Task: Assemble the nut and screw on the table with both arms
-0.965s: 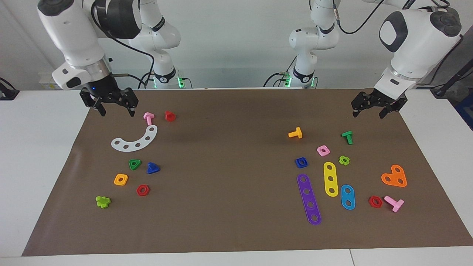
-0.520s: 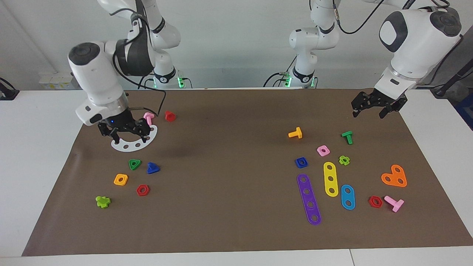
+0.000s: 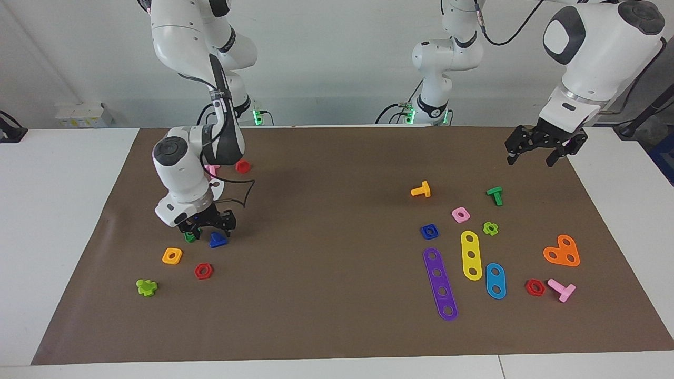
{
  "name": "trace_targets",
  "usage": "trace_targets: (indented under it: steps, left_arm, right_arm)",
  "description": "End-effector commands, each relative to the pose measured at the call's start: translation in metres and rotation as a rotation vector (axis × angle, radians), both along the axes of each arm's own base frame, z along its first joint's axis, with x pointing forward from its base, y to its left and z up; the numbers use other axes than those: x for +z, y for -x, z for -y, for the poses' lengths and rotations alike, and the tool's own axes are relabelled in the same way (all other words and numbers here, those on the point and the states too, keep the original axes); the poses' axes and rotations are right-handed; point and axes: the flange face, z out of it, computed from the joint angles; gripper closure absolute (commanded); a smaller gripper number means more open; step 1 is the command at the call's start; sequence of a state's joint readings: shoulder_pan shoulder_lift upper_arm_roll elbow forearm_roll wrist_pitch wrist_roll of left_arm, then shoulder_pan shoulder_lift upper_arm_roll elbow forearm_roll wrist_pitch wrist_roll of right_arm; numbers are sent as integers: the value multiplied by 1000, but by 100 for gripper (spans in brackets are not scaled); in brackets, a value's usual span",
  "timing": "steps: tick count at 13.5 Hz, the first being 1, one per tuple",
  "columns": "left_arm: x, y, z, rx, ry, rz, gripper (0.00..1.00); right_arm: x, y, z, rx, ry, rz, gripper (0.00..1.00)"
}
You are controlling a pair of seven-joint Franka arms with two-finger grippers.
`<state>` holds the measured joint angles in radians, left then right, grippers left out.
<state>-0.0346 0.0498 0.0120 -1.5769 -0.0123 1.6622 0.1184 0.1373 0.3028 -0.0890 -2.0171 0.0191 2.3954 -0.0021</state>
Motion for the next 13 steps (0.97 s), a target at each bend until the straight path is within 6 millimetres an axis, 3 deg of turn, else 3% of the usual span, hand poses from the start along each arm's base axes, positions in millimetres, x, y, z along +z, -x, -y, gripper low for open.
trace_targets:
  steps: [1,3,4,13]
  left_arm:
    - [28,11,-1,11,-3,-28,0]
    - [38,15,-1,9,-7,-28,0]
    - [39,15,-1,6,-7,-25,0]
    - [24,31,-3,-5,-4,-60,0]
  right_arm:
    - [-5,-1,3,11,-22,13,27]
    - [-10,-1,6,18,-21,8,42]
    - [-13,-2,9,16,-20,8,44]
    - [-10,2,7,33,-26,-24,44]
